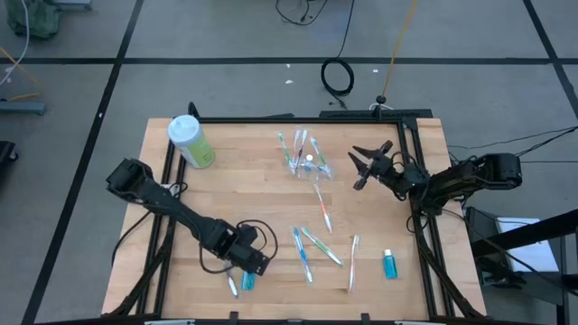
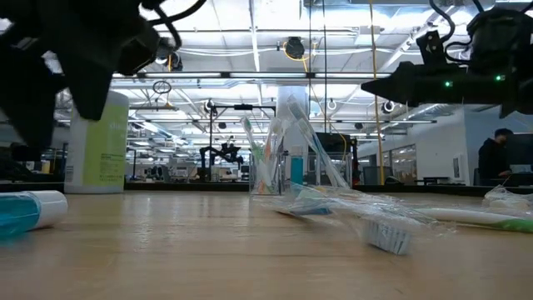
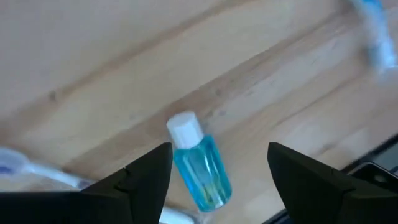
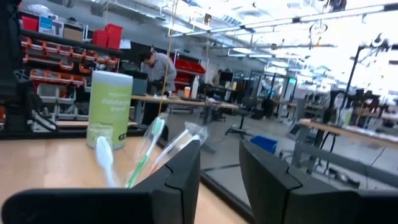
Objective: Pick & Place toothbrushing station
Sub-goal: Put the left blue mouthwash into the transparent organizer
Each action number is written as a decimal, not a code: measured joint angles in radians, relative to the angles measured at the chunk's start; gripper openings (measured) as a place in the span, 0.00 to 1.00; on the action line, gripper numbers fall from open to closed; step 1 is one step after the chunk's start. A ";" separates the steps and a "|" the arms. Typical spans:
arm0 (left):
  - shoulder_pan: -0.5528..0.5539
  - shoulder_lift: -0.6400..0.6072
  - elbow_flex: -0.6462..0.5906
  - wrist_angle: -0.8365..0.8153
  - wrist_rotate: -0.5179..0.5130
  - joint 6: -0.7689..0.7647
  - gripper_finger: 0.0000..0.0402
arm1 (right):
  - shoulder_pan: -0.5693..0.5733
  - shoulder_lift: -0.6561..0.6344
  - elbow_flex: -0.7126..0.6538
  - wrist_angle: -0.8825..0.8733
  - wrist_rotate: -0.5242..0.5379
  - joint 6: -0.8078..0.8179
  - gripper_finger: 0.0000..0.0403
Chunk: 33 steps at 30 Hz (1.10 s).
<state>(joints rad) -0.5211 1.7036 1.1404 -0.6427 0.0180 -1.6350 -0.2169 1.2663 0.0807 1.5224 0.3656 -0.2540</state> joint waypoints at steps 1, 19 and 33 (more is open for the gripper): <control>-0.005 0.010 0.000 0.000 0.006 -0.017 0.68 | 0.000 0.000 0.000 0.007 0.000 -0.013 0.26; -0.002 0.151 0.000 0.031 0.066 -0.098 0.61 | -0.055 0.000 0.000 0.014 -0.001 0.007 0.26; -0.002 0.150 0.000 0.042 0.069 -0.129 0.32 | -0.055 0.000 0.000 0.013 -0.002 0.010 0.26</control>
<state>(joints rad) -0.5229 1.8540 1.1404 -0.6006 0.0868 -1.7638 -0.2718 1.2659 0.0807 1.5359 0.3641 -0.2441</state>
